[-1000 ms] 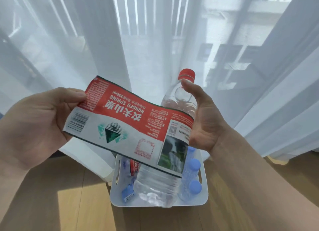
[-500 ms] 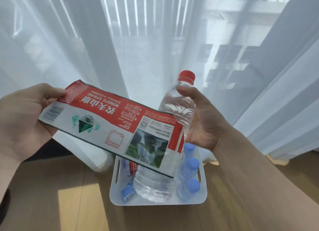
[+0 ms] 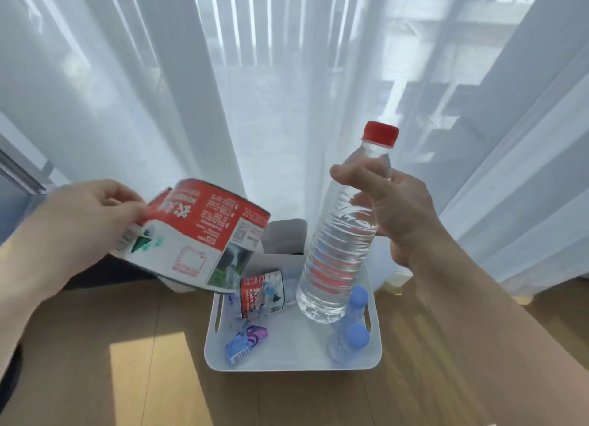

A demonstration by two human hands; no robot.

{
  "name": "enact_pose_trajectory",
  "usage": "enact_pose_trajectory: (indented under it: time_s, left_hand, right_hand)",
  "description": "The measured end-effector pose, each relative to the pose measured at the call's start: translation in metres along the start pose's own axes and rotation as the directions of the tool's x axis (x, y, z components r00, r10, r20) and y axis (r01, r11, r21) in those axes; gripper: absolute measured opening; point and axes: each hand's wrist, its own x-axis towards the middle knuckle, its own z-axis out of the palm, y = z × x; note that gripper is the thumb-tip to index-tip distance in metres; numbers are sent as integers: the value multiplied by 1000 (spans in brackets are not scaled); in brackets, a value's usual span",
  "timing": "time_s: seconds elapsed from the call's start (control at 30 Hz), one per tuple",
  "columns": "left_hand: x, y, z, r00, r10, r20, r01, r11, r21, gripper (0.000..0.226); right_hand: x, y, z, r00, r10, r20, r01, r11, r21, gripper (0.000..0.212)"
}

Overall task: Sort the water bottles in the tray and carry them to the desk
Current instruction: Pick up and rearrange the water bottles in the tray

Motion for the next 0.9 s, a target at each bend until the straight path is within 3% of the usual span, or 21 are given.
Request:
enact_pose_trajectory:
  time_s: [0.17, 0.37, 0.57, 0.63, 0.77, 0.9]
  left_hand:
    - [-16, 4, 23, 989, 81, 124, -125, 904, 408, 15]
    - [-31, -9, 64, 949, 110, 294, -254, 820, 513, 12]
    - [-36, -34, 100, 907, 103, 409, -394, 554, 734, 21]
    - [-37, -37, 105, 902, 123, 413, -412, 525, 745, 17]
    - [-40, -43, 110, 894, 125, 430, -426, 533, 731, 9]
    - [-45, -47, 113, 861, 91, 500, -487, 431, 760, 8]
  right_hand:
    - [-1, 0, 3, 998, -45, 38, 45, 999, -2, 14]
    - [-2, 8, 8, 996, -38, 81, 43, 998, -53, 18]
    - [-6, 19, 13, 972, -47, 232, 99, 970, -221, 28]
    - [-7, 24, 14, 956, -7, 292, 91, 957, -276, 31]
    - [-5, 39, 17, 898, 37, 439, 214, 834, -508, 33]
    - [-3, 62, 17, 846, 109, 522, 304, 705, -641, 54]
